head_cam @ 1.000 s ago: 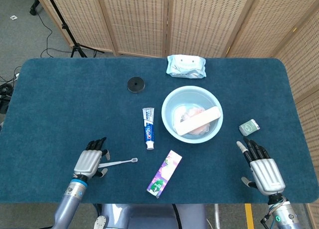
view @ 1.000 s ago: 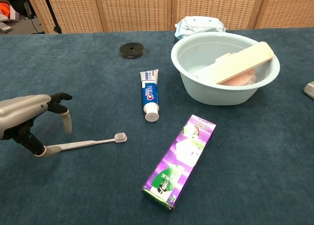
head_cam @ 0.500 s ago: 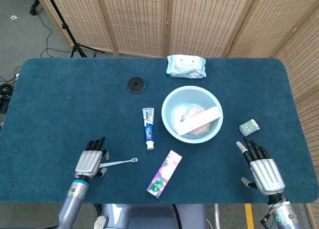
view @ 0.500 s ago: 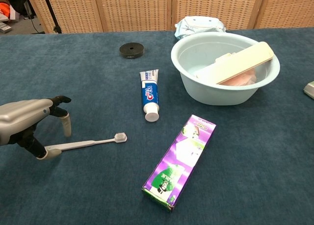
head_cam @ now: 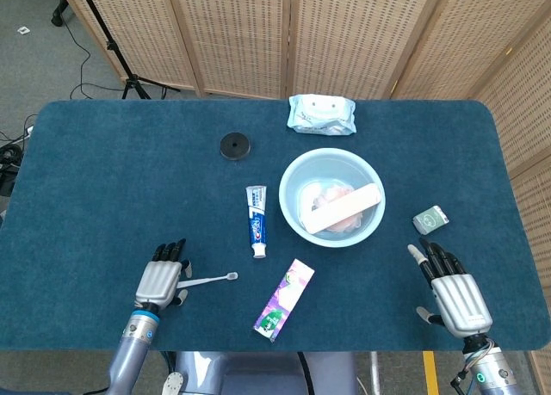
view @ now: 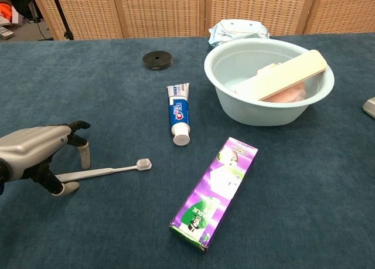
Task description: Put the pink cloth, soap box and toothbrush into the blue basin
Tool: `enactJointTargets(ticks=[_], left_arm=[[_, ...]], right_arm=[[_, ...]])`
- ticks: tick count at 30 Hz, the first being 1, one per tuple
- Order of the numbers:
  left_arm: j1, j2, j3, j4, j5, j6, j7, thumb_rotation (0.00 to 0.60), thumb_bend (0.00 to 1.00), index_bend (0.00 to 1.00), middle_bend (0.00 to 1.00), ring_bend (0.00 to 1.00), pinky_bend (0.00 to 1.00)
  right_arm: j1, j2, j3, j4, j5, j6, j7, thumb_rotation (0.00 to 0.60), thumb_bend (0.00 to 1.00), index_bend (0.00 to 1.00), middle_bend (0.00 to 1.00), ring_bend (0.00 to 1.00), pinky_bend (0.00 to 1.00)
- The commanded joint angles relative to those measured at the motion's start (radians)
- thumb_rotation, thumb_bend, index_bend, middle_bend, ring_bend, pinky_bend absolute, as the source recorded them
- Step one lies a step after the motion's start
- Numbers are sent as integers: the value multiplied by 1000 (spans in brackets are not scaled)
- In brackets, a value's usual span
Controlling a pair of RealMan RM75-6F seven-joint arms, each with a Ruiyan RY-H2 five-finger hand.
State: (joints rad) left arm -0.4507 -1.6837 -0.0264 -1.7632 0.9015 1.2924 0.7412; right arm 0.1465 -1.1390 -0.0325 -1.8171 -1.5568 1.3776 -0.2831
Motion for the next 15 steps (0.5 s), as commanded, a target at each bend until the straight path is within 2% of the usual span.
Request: enactJointTargets(ticks=[1, 15], left_arm=[[2, -5, 2, 6, -2, 1, 0, 600, 301, 509, 0, 0, 0], [11, -15, 0, 28, 18, 16, -5, 600, 359, 635, 0, 0, 0]], right_arm=[[0, 1, 1, 0, -1, -1, 0, 600, 105, 53, 0, 0, 136], [0, 0, 4, -1, 3, -12, -3, 600, 105, 53, 0, 0, 136]])
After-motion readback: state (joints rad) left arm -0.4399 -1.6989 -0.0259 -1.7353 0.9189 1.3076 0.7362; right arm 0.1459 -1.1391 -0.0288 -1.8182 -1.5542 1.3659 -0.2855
